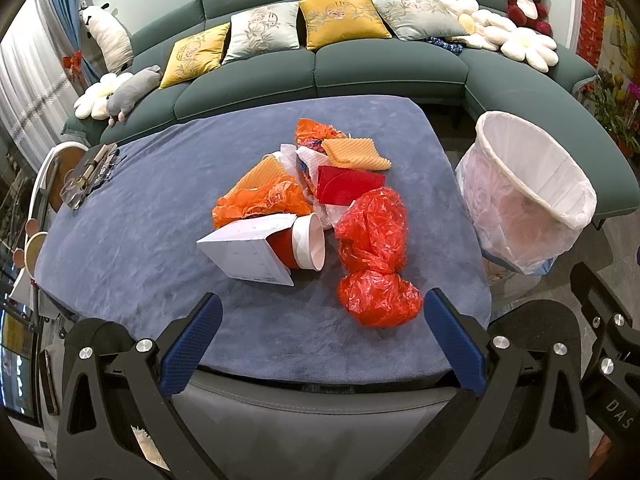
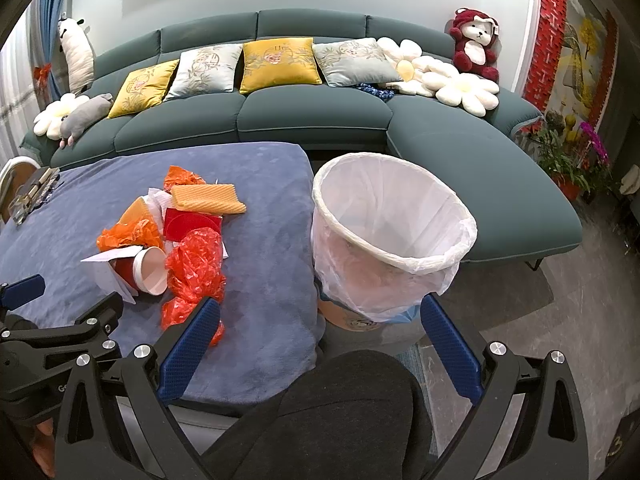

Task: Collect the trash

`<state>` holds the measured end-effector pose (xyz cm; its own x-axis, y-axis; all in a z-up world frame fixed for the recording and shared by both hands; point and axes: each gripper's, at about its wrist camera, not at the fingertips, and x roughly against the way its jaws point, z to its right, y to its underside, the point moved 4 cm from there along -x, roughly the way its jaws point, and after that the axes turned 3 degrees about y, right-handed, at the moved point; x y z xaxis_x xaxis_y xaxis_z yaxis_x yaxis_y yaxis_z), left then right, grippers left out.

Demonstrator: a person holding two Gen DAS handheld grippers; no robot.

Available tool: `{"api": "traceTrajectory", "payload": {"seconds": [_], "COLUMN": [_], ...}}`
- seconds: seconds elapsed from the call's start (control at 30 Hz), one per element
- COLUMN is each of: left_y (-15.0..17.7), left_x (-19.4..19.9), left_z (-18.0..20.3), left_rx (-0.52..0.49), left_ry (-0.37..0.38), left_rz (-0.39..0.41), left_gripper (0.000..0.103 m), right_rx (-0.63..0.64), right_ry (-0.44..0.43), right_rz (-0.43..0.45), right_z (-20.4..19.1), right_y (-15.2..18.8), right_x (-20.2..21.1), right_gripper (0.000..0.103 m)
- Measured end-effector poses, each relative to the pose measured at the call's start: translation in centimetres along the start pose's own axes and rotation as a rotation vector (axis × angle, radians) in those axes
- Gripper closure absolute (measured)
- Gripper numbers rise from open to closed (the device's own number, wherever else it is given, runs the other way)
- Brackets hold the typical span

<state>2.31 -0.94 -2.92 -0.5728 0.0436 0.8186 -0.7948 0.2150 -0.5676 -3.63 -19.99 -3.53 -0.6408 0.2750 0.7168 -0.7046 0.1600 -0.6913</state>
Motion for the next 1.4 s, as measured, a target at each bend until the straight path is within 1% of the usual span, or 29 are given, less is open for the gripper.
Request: {"api": "traceTrajectory", "payload": {"seconds": [1.4], "left_y": [0.31], "left_x": [0.02], "left_z": [-0.06], "left_rx": [-0.007], "left_ry": [0.005], "left_rz": [0.004], "left_gripper": [0.007], "right_rx": [0.001], "right_ry": [0.004], "right_rz": [0.005], "right_z": [-0.14], "right_y": [0.05], "right_x": [0.13], "right_gripper": [0.007]}}
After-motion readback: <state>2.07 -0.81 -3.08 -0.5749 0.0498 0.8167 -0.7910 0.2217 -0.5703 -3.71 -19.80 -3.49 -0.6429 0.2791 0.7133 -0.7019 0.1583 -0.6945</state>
